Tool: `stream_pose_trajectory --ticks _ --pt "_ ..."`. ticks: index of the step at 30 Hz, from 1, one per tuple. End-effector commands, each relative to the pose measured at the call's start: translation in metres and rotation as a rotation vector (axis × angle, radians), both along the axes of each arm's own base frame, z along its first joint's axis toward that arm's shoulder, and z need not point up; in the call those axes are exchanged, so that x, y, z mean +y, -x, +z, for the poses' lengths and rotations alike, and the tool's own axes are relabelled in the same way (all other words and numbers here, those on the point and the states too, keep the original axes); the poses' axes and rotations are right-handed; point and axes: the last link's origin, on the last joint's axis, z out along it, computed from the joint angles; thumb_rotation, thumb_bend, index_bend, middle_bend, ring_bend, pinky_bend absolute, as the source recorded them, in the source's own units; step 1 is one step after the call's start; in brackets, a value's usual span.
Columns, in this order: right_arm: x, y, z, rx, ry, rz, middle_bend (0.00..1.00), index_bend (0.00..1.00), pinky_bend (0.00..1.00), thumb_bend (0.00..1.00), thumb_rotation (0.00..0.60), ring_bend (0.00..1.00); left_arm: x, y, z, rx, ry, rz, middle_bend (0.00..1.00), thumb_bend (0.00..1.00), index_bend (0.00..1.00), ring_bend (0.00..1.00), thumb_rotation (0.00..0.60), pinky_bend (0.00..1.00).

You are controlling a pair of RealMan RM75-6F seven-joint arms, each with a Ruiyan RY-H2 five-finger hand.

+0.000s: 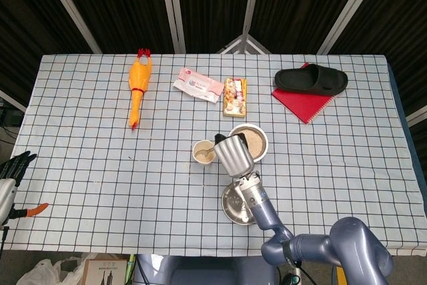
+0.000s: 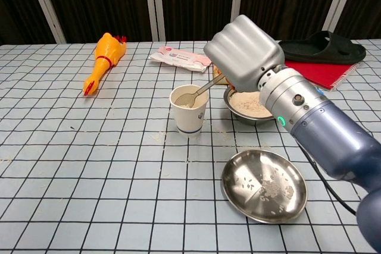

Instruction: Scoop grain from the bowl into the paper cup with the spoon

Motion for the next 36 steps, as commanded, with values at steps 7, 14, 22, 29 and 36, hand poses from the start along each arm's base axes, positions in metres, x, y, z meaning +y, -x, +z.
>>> stream_pose_trajectory --ticks 7,14,22,29,36 --pt "0.002 0.002 -0.003 0.003 0.005 0.061 0.93 0.70 1.00 0.75 0.600 1.00 0.000 0.000 0.000 0.002 -0.001 -0.001 0.00 0.00 0.00 0.00 0.600 0.00" --pt "0.003 0.010 -0.007 0.011 -0.001 0.051 0.93 0.70 1.00 0.75 0.600 1.00 -0.001 0.000 0.000 0.006 0.000 -0.003 0.00 0.00 0.00 0.00 0.600 0.00" --pt "-0.001 0.000 0.001 -0.018 0.022 0.069 0.93 0.70 1.00 0.75 0.600 1.00 0.000 0.000 -0.001 0.008 0.002 0.001 0.00 0.00 0.00 0.00 0.600 0.00" --pt "0.003 0.010 -0.005 0.015 0.009 0.072 0.93 0.70 1.00 0.75 0.600 1.00 -0.001 0.000 -0.001 0.011 0.001 0.002 0.00 0.00 0.00 0.00 0.600 0.00" --pt "0.000 0.007 -0.001 0.021 0.023 0.105 0.93 0.70 1.00 0.75 0.600 1.00 0.000 -0.001 -0.002 0.012 0.002 0.003 0.00 0.00 0.00 0.00 0.600 0.00"
